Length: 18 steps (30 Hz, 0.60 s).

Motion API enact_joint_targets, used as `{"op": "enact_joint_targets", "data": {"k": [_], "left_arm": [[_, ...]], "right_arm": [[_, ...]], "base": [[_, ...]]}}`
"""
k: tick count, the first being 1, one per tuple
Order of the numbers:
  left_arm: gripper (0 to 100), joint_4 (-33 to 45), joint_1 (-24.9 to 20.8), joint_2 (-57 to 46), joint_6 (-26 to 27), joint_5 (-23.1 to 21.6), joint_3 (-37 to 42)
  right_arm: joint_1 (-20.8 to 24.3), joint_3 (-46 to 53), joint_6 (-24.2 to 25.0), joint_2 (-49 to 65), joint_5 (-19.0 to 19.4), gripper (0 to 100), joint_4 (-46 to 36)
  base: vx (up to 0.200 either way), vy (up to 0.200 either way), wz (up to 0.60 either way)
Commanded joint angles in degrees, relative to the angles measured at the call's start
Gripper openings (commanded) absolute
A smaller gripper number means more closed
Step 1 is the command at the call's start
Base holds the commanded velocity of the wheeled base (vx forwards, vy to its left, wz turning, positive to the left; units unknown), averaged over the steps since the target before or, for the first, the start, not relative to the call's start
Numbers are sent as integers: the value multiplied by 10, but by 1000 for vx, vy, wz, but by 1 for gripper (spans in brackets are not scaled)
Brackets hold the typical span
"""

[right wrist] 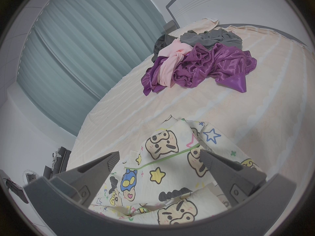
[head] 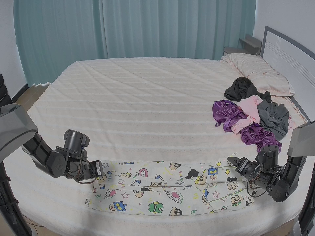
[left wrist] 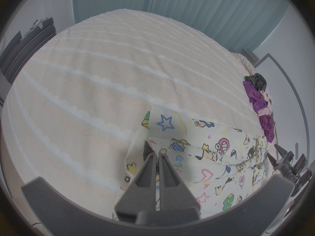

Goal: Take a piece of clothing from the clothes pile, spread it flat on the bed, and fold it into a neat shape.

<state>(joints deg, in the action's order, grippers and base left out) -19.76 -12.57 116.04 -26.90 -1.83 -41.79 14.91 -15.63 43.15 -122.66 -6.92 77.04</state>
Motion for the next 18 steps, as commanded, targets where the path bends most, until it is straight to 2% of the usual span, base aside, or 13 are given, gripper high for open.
{"op": "enact_joint_targets", "data": {"k": [1, 9, 10, 18], "left_arm": [[0, -1, 0, -37, 0, -1, 29], [0, -4, 0, -100, 1, -8, 73], [0, -5, 0, -115, 9, -12, 97], [0, -7, 0, -117, 26, -12, 142]], "right_arm": [[0, 0, 0, -1, 0, 100, 0], [0, 0, 0, -1, 0, 100, 0], [1, 0, 0, 0, 0, 100, 0], [1, 0, 0, -1, 0, 100, 0]], "base": [[0, 0, 0], [0, 0, 0], [0, 0, 0], [0, 0, 0]]}}
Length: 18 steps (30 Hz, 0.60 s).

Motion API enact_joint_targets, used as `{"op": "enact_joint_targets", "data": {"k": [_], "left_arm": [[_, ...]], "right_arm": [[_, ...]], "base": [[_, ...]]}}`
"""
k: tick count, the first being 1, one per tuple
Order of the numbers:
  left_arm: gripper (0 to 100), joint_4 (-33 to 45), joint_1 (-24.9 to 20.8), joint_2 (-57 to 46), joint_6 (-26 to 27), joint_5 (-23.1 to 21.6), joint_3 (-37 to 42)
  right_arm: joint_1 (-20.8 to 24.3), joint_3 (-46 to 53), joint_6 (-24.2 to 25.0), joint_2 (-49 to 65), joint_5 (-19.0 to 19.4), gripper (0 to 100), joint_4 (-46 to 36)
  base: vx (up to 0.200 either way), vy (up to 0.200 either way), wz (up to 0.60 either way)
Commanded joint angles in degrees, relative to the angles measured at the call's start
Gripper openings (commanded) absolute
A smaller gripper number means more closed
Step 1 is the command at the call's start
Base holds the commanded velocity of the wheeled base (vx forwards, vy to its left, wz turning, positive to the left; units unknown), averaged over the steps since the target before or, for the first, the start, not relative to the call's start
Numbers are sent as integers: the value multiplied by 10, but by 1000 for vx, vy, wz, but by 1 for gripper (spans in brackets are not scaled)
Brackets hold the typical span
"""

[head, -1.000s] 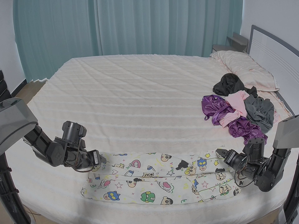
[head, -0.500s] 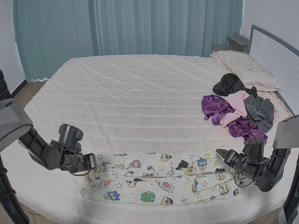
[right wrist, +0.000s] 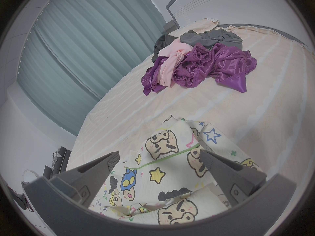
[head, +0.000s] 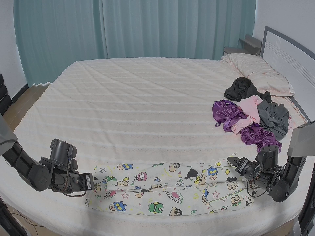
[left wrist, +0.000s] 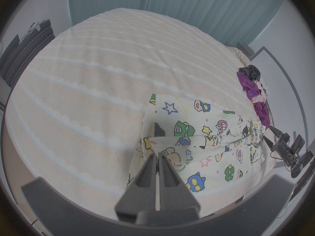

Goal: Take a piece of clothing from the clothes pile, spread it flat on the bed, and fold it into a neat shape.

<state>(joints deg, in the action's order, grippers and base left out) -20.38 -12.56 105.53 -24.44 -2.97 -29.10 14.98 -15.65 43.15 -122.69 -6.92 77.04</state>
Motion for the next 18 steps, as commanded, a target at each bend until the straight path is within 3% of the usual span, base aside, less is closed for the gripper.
{"op": "enact_joint_targets", "data": {"k": [1, 4, 5, 18], "left_arm": [[0, -1, 0, -10, 0, -1, 20], [0, -1, 0, -10, 1, -2, 25], [100, -2, 0, -9, 0, -2, 26], [100, -3, 19, 1, -13, -2, -5]], "right_arm": [[1, 0, 0, -1, 0, 100, 0], [0, 0, 0, -4, 0, 100, 0], [0, 0, 0, -4, 0, 100, 0], [0, 1, 0, 0, -1, 100, 0]], "base": [[0, 0, 0], [0, 0, 0], [0, 0, 0], [0, 0, 0]]}}
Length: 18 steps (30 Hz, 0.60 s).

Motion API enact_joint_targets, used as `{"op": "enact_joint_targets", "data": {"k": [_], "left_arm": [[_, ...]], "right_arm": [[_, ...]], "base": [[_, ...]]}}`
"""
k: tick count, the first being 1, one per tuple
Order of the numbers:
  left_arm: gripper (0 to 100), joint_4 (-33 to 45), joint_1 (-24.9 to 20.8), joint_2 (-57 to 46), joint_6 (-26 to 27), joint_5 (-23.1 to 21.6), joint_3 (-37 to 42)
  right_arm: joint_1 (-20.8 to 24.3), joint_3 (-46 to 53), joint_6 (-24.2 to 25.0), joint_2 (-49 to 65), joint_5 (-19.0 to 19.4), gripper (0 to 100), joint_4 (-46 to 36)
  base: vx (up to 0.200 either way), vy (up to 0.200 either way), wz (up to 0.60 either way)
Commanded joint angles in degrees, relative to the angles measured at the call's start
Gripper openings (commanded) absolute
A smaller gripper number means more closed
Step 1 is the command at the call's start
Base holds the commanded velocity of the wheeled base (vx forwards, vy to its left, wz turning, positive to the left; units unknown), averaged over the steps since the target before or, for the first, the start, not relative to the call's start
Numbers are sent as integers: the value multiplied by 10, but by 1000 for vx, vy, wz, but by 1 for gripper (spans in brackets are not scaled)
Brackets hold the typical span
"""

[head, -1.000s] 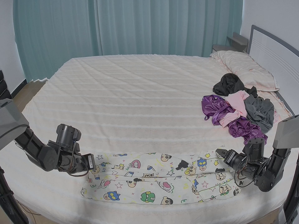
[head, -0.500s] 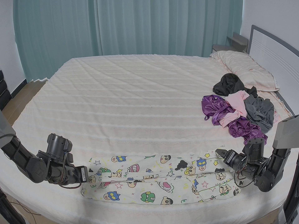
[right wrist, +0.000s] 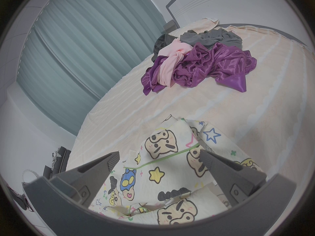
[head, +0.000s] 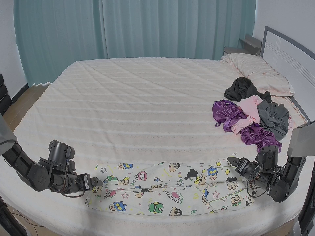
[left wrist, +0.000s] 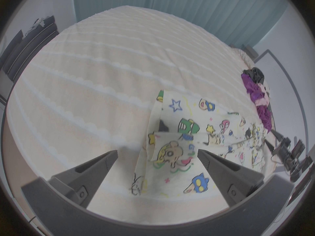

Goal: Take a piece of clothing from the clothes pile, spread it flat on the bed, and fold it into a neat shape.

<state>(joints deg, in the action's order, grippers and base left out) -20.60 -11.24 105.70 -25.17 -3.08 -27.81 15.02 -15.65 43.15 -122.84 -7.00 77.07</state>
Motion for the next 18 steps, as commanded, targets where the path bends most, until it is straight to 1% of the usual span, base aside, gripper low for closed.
{"op": "enact_joint_targets", "data": {"k": [1, 2, 3, 4, 6, 7, 8, 13, 18], "left_arm": [[100, -1, 7, -1, -17, -1, -29], [100, -1, 7, -2, -33, -1, -42], [100, -1, 7, -2, -33, -1, -42], [100, 1, 6, 1, -64, -11, -66], [100, 3, 6, 8, -77, -29, -78], [100, 3, 6, 11, -77, -32, -79], [100, -1, 6, 35, -76, -40, -85], [100, -2, 9, 100, -73, -40, -105], [100, -26, 10, 122, -74, -39, -112]], "right_arm": [[1, 1, 0, 1, 0, 100, 0], [1, 1, 0, 1, 0, 100, 1], [1, 1, 0, 1, 0, 100, 1], [1, 1, 0, 1, 0, 100, 1], [1, 1, -1, 1, 0, 100, 1], [1, 1, -1, 2, 0, 100, 1], [3, 2, -1, 2, -1, 100, 1], [5, 4, -1, 2, -1, 100, 2], [5, 4, -1, 2, -1, 100, 1]], "base": [[0, 0, 0], [0, 0, 0], [0, 0, 0], [0, 0, 0], [0, 0, 0], [0, 0, 0], [0, 0, 0], [0, 0, 0], [0, 0, 0]]}}
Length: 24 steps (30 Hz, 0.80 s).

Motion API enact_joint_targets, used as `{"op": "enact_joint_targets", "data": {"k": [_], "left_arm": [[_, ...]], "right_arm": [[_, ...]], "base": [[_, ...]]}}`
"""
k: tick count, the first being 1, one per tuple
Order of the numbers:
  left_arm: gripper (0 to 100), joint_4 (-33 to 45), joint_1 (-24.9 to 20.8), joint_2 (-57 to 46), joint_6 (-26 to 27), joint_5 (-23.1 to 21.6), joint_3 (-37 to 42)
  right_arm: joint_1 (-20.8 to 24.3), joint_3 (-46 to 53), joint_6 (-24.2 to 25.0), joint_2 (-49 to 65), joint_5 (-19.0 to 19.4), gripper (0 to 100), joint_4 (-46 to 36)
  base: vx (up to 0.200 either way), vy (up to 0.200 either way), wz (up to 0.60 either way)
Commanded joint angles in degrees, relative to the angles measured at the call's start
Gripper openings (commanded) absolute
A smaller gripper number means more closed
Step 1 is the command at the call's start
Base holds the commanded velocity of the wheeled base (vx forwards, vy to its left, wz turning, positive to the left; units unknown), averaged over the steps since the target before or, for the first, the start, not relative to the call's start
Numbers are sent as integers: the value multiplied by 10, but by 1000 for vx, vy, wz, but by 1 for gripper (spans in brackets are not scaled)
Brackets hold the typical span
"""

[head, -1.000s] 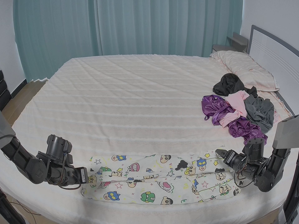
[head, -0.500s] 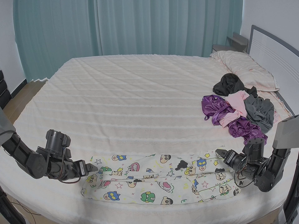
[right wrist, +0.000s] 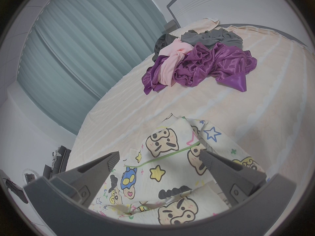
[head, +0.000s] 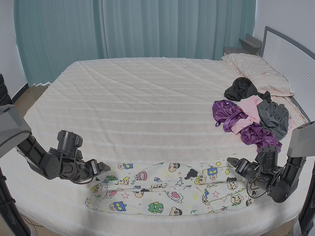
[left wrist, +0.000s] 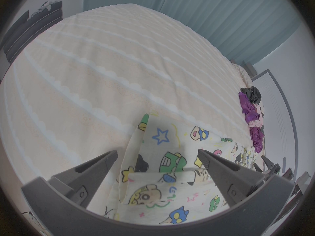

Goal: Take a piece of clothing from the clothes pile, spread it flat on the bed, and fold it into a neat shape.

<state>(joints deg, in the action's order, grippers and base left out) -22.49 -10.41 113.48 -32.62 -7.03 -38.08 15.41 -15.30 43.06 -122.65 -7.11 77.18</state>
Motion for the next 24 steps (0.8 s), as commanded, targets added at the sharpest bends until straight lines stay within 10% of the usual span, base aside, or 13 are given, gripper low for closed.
{"op": "enact_joint_targets", "data": {"k": [1, 24], "left_arm": [[100, -11, 1, 47, 1, 0, -10], [100, -21, 1, 55, -3, 6, -28]], "right_arm": [[1, 1, 0, 0, 0, 100, 0], [9, 2, 1, 0, 0, 100, 1]], "base": [[0, 0, 0], [0, 0, 0]]}}
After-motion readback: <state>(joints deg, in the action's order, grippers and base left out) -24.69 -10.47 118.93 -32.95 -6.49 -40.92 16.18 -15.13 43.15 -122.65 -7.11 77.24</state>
